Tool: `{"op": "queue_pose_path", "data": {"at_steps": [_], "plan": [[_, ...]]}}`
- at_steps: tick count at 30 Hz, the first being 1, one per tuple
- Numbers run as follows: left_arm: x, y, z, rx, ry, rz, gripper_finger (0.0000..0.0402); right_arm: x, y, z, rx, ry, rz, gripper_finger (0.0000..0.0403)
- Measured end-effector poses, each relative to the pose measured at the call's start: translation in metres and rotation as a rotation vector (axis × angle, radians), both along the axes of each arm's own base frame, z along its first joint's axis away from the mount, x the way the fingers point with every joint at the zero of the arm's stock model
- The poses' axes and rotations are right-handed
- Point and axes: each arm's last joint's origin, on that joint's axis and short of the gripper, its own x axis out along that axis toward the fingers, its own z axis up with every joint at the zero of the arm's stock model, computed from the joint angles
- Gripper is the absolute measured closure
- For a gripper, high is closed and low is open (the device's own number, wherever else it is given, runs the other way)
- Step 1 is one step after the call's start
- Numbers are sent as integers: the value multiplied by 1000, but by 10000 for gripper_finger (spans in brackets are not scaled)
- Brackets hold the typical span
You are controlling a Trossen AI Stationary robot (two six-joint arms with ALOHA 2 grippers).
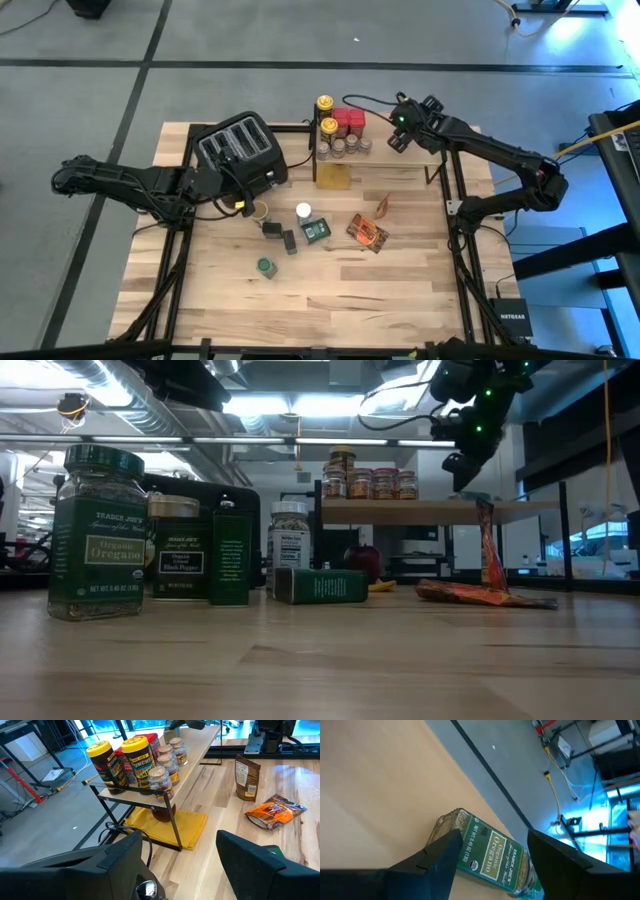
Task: Shelf spices
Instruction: Put the green seasoning bottle on the shelf
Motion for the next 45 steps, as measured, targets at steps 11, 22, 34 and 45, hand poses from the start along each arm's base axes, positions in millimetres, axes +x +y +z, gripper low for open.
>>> {"op": "queue_pose_path", "data": {"at_steps": [11, 22, 34, 45], "plan": [[0, 0, 0, -3, -2, 1, 153, 17, 24, -1, 4, 18, 118, 162], [0, 0, 0, -5, -3, 2, 153, 23, 63, -4, 11, 103, 189, 162], [0, 0, 0, -5, -3, 2, 153, 10, 88, 18, -32, -43, 183, 162], [0, 0, 0, -20, -12, 9, 153, -19, 84, 52, 41, -434, 24, 140]]}}
